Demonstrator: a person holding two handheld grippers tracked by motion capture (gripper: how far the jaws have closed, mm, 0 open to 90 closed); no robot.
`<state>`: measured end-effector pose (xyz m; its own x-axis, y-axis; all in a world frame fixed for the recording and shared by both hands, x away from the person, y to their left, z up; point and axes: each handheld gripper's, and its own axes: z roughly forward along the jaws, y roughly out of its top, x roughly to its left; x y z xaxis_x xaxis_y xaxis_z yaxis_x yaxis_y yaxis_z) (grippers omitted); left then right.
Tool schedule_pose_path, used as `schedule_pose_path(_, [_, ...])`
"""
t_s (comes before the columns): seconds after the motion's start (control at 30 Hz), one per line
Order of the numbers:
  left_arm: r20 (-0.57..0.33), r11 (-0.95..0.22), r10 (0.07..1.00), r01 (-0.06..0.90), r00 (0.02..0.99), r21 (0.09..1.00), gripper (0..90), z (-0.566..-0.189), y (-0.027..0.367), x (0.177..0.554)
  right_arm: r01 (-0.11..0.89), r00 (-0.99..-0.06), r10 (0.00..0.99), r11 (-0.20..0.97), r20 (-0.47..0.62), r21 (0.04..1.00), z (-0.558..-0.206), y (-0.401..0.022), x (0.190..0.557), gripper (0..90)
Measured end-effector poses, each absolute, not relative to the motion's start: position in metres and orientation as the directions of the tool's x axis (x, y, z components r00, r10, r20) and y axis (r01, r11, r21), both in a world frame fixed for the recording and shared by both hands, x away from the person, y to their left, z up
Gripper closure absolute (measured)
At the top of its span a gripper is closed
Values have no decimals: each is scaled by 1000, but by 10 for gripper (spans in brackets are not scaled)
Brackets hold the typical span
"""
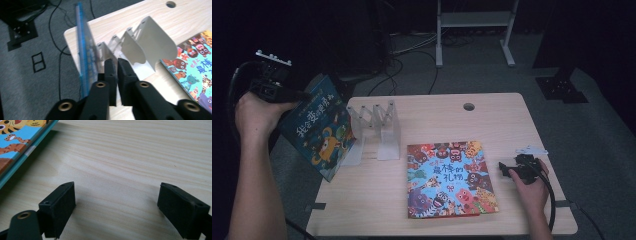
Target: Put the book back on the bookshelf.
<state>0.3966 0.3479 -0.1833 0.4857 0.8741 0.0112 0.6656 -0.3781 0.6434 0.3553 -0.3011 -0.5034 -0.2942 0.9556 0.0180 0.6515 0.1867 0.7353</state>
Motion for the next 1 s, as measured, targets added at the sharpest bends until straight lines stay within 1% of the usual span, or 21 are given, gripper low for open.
schedule_pose_path(0.13, [13,-430,836,640,549,637,829,-193,335,394,651,-296,955,188,17,736,-503,-301,356,141])
schedule_pose_path(0.17, [15,-452,818,627,575,635,809,-201,328,394,651,-297,955,188,18,736,-503,-301,356,141])
schedule_pose_path(0.2, [15,-452,818,627,575,635,790,-201,328,394,651,-297,955,188,18,736,-503,-301,356,141])
schedule_pose_path(0.23, [19,-461,814,625,581,630,790,-205,325,393,650,-297,955,189,18,736,-503,-301,356,141])
schedule_pose_path(0.3, [35,-483,801,609,598,629,752,-213,319,392,650,-297,955,189,17,736,-503,-301,356,141])
schedule_pose_path(0.37, [33,-487,792,599,609,635,715,-220,314,390,650,-297,955,189,17,736,-503,-301,356,140])
schedule_pose_path(0.43, [42,-503,780,586,624,635,646,-228,309,389,650,-298,955,190,16,736,-503,-301,356,136])
schedule_pose_path(0.47, [33,-504,776,588,629,632,640,-231,307,388,650,-298,954,191,15,735,-504,-301,356,133])
schedule_pose_path(0.5, [34,-515,764,576,645,635,602,-239,302,387,651,-299,954,193,15,735,-504,-301,357,131])
schedule_pose_path(0.57, [42,-536,748,566,663,627,559,-246,297,385,651,-300,954,194,14,734,-504,-301,357,128])
schedule_pose_path(0.67, [52,-559,730,552,682,619,517,-256,289,382,652,-300,954,194,14,733,-504,-301,357,126])
schedule_pose_path(0.7, [52,-559,730,552,682,619,489,-256,289,382,652,-299,954,194,14,733,-504,-300,357,126])
schedule_pose_path(0.73, [53,-565,727,552,685,613,489,-259,285,381,652,-299,954,194,14,733,-504,-300,357,126])
schedule_pose_path(0.8, [40,-569,720,556,693,606,452,-265,280,379,651,-302,953,195,15,734,-503,-300,357,139])
schedule_pose_path(0.83, [42,-575,714,551,699,604,452,-269,277,378,647,-308,951,198,15,736,-503,-301,356,161])
schedule_pose_path(0.87, [42,-579,709,546,704,605,422,-273,274,377,642,-311,950,199,15,740,-503,-301,356,194])
schedule_pose_path(0.9, [41,-596,691,536,722,598,404,-282,268,375,637,-314,949,198,15,745,-502,-301,354,251])
schedule_pose_path(0.93, [41,-596,691,536,722,598,389,-282,268,375,637,-314,949,198,15,745,-502,-301,354,251])
schedule_pose_path(1.0, [35,-605,676,527,736,597,386,-290,263,372,638,-318,948,201,16,744,-502,-301,353,288])
